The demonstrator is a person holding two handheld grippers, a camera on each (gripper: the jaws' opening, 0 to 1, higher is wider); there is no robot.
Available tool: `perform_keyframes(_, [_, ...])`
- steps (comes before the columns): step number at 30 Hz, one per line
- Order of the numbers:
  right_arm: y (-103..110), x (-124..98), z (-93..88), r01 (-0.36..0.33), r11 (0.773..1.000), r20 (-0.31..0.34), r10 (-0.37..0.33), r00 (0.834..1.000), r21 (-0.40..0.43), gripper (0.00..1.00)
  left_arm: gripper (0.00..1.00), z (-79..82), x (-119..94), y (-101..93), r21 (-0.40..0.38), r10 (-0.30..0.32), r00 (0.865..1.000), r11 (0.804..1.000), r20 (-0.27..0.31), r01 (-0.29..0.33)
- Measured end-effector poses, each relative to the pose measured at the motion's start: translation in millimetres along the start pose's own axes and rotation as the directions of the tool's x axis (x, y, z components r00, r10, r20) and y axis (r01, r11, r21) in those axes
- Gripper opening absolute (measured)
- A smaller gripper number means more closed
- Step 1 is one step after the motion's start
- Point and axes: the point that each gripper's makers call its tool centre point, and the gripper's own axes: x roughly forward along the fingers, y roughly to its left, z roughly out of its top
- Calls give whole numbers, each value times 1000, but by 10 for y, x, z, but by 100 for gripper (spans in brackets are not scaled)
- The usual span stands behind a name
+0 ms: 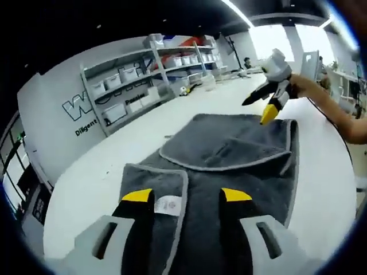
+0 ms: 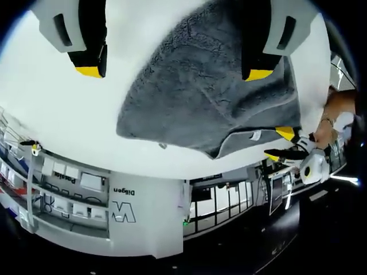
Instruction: Open the folded towel by lifting each exposed corner and separating the folded layers until the towel lies flat within the target outline without major curled edges
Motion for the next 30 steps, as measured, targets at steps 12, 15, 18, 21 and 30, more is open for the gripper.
perform_keyframes(12, [63,-14,47,-19,1000,13,19,1000,-9,99,31,-217,497,70,58,13,993,998,-117,-7])
perform_keyframes(15, [65,-12,57,-23,1000,15,23,1000,-8,99,25,-236,576,77,44,8,994,999,-109,-3])
perform_keyframes(18, [65,-11,63,-25,1000,17,26,1000,-6,99,23,-236,574,125,49,29,993,999,-117,-23])
perform_keyframes(21, [87,-10,62,-30,1000,17,30,999,-7,99,19,-253,565,132,10,14,993,1000,-115,-13])
perform_keyframes(30, [100,7,63,-38,999,14,38,999,-2,99,4,-261,491,207,-50,6,996,999,-91,-10])
